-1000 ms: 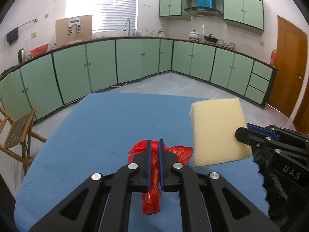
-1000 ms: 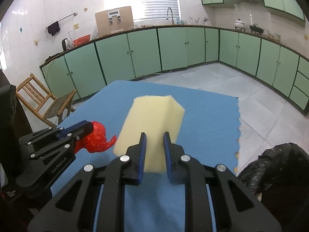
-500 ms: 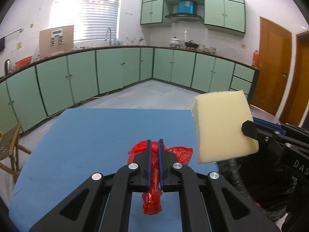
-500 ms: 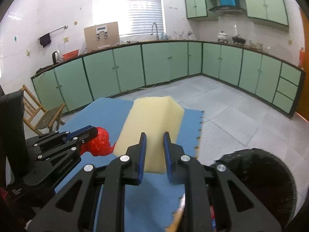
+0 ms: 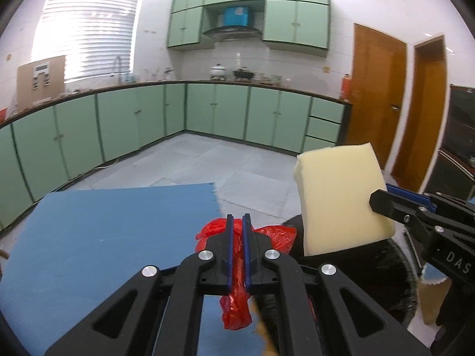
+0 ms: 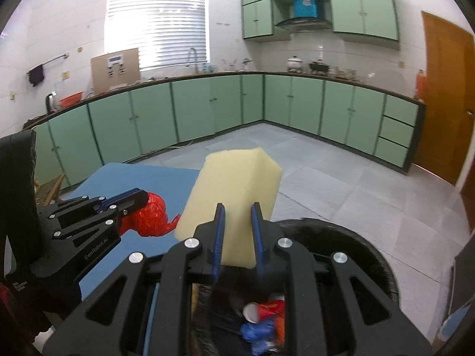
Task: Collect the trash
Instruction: 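Carry red bag and sponge over the bin and open both grippers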
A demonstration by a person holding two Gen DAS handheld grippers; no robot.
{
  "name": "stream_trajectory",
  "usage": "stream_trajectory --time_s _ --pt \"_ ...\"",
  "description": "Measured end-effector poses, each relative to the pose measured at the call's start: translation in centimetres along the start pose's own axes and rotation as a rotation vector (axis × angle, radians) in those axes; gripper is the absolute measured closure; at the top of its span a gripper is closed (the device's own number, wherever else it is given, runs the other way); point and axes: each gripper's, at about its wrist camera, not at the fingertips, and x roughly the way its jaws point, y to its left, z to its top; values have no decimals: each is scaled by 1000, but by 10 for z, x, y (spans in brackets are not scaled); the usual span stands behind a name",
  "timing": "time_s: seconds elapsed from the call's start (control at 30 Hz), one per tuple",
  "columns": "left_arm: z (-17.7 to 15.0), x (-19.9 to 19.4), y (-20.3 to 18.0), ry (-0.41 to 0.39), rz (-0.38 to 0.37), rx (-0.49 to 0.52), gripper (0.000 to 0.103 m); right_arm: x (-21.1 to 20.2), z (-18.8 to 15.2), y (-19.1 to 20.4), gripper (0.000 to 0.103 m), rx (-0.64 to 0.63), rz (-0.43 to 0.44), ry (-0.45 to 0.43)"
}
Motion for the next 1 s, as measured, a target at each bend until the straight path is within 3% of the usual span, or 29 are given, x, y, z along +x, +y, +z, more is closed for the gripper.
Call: stream_trajectory --time_s 0.4,0.9,0.97,1.0 --pt "-2 33 -87 12 -163 53 98 -17 -32 -74 86 71 -135 28" --pt "-36 76 -120 113 -218 74 98 11 -83 -114 82 145 -193 145" --pt "-37 78 -118 127 -221 57 82 15 -86 -114 72 146 -212 149" --pt "-36 78 -117 127 -215 52 69 17 -87 -116 58 151 -211 150"
